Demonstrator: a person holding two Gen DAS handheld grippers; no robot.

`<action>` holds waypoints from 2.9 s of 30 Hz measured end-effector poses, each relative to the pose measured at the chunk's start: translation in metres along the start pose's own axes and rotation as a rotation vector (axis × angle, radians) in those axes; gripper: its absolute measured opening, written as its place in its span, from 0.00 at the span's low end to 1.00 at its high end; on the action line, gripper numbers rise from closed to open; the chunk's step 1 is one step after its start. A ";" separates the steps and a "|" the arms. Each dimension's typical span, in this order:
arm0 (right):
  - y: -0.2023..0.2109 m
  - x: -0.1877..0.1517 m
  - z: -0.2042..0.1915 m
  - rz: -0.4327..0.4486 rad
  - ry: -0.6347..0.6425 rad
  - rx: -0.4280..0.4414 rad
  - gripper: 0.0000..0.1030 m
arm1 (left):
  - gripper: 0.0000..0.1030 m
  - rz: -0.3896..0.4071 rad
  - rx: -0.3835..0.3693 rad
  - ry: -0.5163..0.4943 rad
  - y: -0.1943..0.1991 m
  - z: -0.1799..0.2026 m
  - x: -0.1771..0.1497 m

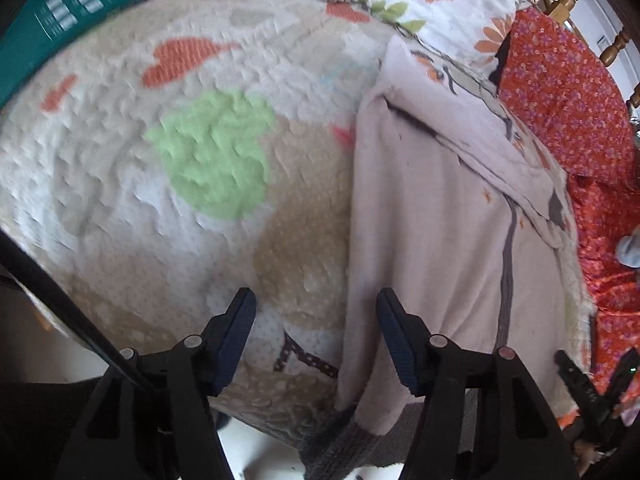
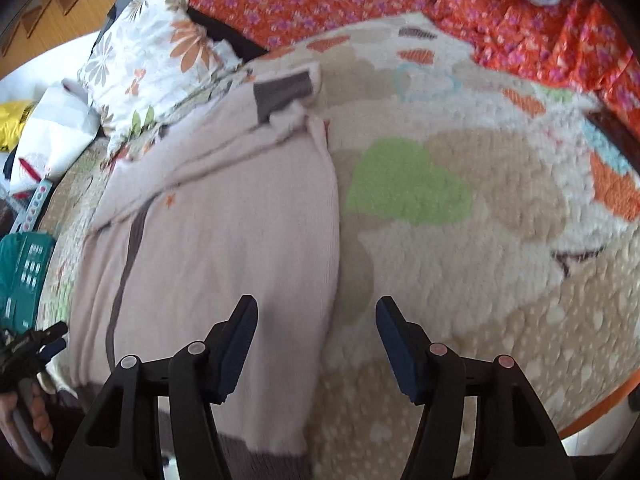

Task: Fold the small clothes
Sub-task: 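Grasp the grey ribbed hem of the pink cardigan with both grippers, then lift the hem with both grippers and fold it over toward the collar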

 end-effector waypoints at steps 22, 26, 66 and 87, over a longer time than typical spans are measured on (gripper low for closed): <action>-0.006 -0.072 -0.036 -0.134 -0.026 0.299 0.44 | 0.54 -0.133 -0.104 -0.157 -0.018 0.038 -0.076; -0.008 -0.080 -0.045 -0.138 0.042 0.233 0.09 | 0.11 -0.099 -0.105 -0.135 -0.007 0.035 -0.078; -0.059 0.196 -0.084 0.036 -0.041 0.257 0.07 | 0.14 0.103 -0.025 -0.070 -0.052 0.124 0.196; -0.071 0.230 -0.082 0.167 0.103 0.050 0.41 | 0.61 0.097 0.079 -0.123 -0.033 0.107 0.188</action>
Point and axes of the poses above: each gripper's, at about its wrist camera, not at the fingertips, and y roughly against the way its jaws point, z to its right, x to its top, the point moved 4 cm from there along -y, roughly the way its jaws point, and after that the axes turned 4 degrees about -z, right-handed, at the moved point
